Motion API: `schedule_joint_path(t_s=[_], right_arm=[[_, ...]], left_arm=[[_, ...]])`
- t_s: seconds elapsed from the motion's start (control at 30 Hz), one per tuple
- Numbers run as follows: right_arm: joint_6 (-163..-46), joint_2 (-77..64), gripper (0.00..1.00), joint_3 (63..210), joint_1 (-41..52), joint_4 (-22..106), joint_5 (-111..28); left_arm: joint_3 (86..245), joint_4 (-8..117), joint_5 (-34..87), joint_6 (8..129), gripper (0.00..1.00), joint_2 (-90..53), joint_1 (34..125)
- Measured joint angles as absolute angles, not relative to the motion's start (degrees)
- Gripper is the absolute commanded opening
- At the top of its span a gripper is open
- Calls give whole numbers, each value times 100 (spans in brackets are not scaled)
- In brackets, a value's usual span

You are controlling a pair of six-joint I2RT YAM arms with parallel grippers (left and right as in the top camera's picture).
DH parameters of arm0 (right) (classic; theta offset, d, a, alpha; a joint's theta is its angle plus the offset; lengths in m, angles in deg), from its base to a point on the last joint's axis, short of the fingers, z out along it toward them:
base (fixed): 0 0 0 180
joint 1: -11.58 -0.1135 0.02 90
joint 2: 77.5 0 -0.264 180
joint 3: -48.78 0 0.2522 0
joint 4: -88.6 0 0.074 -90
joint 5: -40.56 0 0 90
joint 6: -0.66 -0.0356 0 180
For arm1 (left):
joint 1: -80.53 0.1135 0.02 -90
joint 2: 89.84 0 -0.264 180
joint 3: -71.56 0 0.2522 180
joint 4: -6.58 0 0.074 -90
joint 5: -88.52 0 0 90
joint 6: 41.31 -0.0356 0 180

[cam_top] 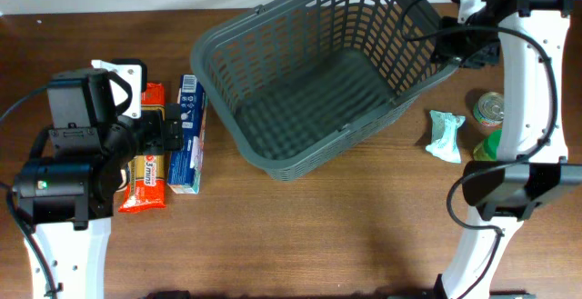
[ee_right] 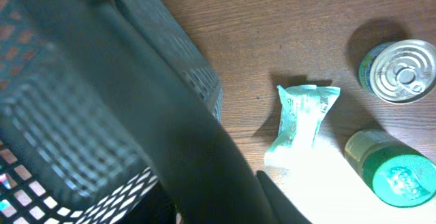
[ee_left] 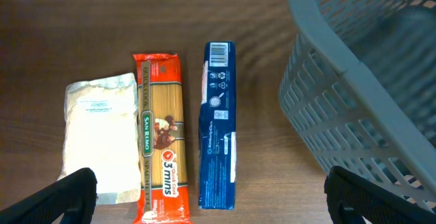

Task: Pack container

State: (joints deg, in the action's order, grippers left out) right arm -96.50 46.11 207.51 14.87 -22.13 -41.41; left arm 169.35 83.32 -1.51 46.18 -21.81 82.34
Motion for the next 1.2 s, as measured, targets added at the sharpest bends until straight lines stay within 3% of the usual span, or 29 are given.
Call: schedule_joint_path(t_s=[0.37, 0.53, 0.6, 0.9, 1.0, 1.2], right_arm=[[-9698, 4533, 28, 20751, 1384, -2213, -4237], [-9695, 4533, 46, 20751, 1336, -2213, -4305], [-9702, 4533, 60, 20742, 1323, -2213, -4399], [-9092, 4533, 65, 20734, 1314, -1745, -4593], [-8745, 4533, 72, 20729, 1312, -1323, -4565], [-8102, 4533, 69, 20727, 1312, -562, -4451]], left_arm=[[16935, 8361, -151, 4618, 99, -2181, 8234], [16935, 8393, -151, 4618, 99, -2181, 8234], [16935, 8411, -149, 4618, 99, -2181, 8234], [16935, 8422, -149, 4618, 99, -2181, 8234], [16935, 8422, -145, 4618, 99, -2181, 8234], [16935, 8424, -127, 4618, 99, -2181, 8234]])
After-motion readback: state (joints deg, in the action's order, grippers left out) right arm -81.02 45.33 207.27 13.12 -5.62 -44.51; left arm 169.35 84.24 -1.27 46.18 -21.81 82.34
